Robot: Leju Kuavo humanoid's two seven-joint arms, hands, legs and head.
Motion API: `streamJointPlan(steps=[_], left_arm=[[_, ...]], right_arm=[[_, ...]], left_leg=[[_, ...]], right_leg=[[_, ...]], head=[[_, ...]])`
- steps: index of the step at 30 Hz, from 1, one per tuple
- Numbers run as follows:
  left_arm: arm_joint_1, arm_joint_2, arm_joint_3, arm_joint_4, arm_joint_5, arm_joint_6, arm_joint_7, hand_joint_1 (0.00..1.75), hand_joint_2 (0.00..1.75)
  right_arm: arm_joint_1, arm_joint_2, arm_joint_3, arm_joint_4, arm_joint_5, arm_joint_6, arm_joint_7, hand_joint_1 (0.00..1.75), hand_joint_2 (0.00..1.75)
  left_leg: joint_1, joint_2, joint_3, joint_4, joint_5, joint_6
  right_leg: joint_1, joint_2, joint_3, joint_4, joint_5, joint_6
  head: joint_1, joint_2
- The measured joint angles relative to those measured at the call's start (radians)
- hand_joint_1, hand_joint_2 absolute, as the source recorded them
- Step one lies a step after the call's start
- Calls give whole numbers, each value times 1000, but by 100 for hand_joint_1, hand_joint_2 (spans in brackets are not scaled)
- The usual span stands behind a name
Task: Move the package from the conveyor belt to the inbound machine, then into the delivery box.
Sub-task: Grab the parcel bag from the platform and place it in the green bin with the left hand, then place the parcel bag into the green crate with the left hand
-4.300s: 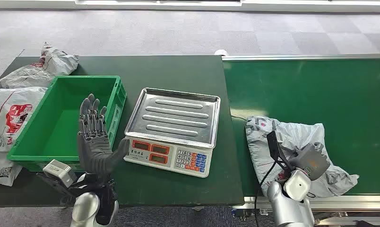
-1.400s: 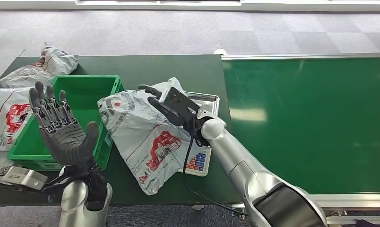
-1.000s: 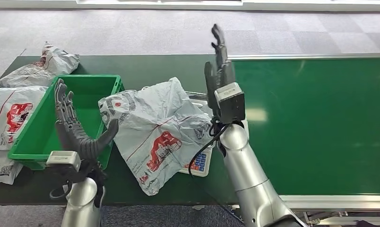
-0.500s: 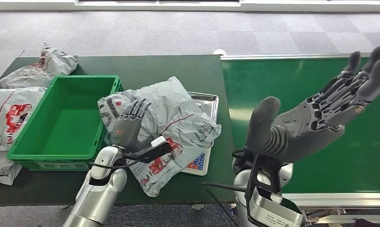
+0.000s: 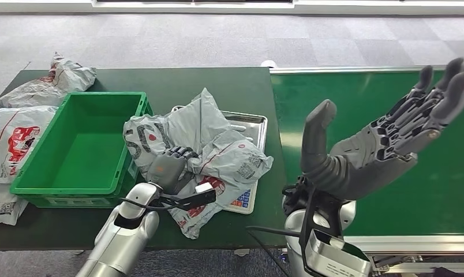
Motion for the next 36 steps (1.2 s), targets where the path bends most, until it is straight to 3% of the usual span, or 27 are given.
streamJointPlan(steps=[4,8,13,19,22,24,26,28,30,33,34,36], left_arm=[[5,6,0,-23,30,48,-14,175,175],[12,11,13,-79,137,184,-63,175,175],[38,11,87,-238,520,376,-213,175,175],[63,5,232,-425,984,434,-384,175,175],[56,-9,316,-466,933,493,-435,175,175],[31,-45,414,-481,733,523,-495,175,175],[-8,-86,547,-489,401,535,-516,175,175],[-49,-105,671,-474,33,535,-422,175,175],[-78,-79,728,-414,-155,536,-173,175,175],[-132,22,648,-232,-170,539,303,175,175],[-153,56,593,-164,-169,540,412,175,175],[-186,110,492,-43,-169,542,487,175,175]], right_arm=[[6,-3,0,1,11,0,2,0,175],[9,-6,0,11,27,0,29,0,175],[5,-7,-2,59,47,0,58,0,175],[-3,-3,-23,152,67,0,52,0,175],[-6,1,-33,183,74,0,56,0,175],[-8,2,-35,195,78,0,69,0,175],[-12,4,-35,202,88,0,85,0,175],[-16,6,-35,204,96,0,95,0,175],[-18,7,-35,205,101,0,97,0,175],[-19,8,-36,205,106,-1,98,0,175],[-20,8,-36,205,108,-1,98,0,175],[-20,8,-36,205,113,-1,99,0,175]], left_leg=[[0,0,0,0,1,0],[0,0,-1,0,1,0],[1,0,-2,0,1,0],[2,0,-3,0,1,0],[2,-1,-3,0,2,-1],[2,-2,-3,0,2,-1],[2,-2,-3,0,2,-1],[1,-1,-2,0,2,-1],[0,3,-1,0,2,-2],[2,5,-3,0,4,-4],[3,4,-3,0,5,-5],[5,1,-4,0,6,-6]], right_leg=[[0,0,0,0,0,0],[0,0,-1,0,0,0],[1,0,-2,1,0,0],[1,0,-2,1,0,-1],[1,0,-2,1,0,-1],[1,-1,-2,1,0,-1],[1,-2,-2,1,0,-1],[0,-1,-3,1,1,-1],[0,3,-5,1,3,-3],[0,7,-8,1,5,-5],[1,6,-7,1,5,-5],[3,3,-7,1,5,-5]], head=[[0,0],[0,0],[0,0],[0,0],[0,0],[0,0],[0,0],[0,0],[0,0],[0,0],[0,0],[0,0]])
